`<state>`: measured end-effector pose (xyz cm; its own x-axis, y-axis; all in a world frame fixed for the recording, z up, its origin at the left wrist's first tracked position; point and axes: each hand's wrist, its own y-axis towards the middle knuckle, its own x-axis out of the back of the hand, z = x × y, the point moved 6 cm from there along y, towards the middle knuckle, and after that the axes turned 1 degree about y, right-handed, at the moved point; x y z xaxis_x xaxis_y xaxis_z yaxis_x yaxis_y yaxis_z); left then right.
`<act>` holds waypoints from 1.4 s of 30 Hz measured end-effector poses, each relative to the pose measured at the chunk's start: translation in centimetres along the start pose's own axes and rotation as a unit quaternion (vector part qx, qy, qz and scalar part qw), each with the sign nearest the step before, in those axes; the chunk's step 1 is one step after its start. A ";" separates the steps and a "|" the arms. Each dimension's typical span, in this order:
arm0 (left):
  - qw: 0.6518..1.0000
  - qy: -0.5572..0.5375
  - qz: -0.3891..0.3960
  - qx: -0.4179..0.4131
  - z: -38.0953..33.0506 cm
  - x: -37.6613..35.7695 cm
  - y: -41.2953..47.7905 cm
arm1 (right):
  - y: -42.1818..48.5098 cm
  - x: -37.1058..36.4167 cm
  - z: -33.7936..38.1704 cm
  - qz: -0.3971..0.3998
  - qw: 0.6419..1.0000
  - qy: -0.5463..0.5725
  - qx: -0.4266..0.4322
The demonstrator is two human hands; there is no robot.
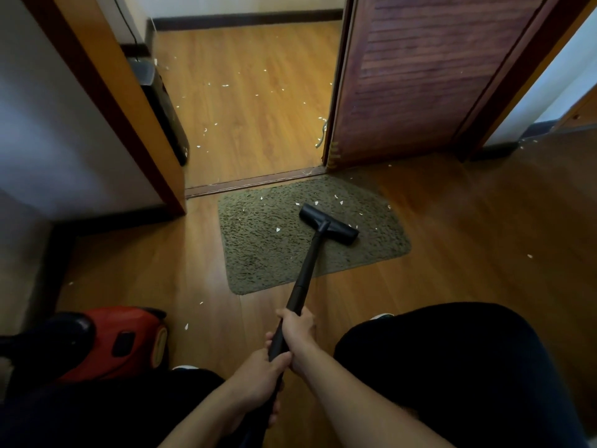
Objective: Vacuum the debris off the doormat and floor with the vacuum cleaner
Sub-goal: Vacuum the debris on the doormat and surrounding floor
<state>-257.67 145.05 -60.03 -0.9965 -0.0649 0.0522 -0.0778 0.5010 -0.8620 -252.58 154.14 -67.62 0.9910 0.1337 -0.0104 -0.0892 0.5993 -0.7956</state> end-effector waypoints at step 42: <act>0.995 -0.084 -0.052 0.029 6.6 3.6 -4.9 | -5.3 -5.7 -4.9 0.099 0.992 -0.076 -0.008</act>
<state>-260.68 136.63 -58.97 -0.9640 -0.2588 0.0615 -0.1727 0.4331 -0.8846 -257.31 146.33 -66.36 0.9276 0.3656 -0.0764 -0.2775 0.5376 -0.7962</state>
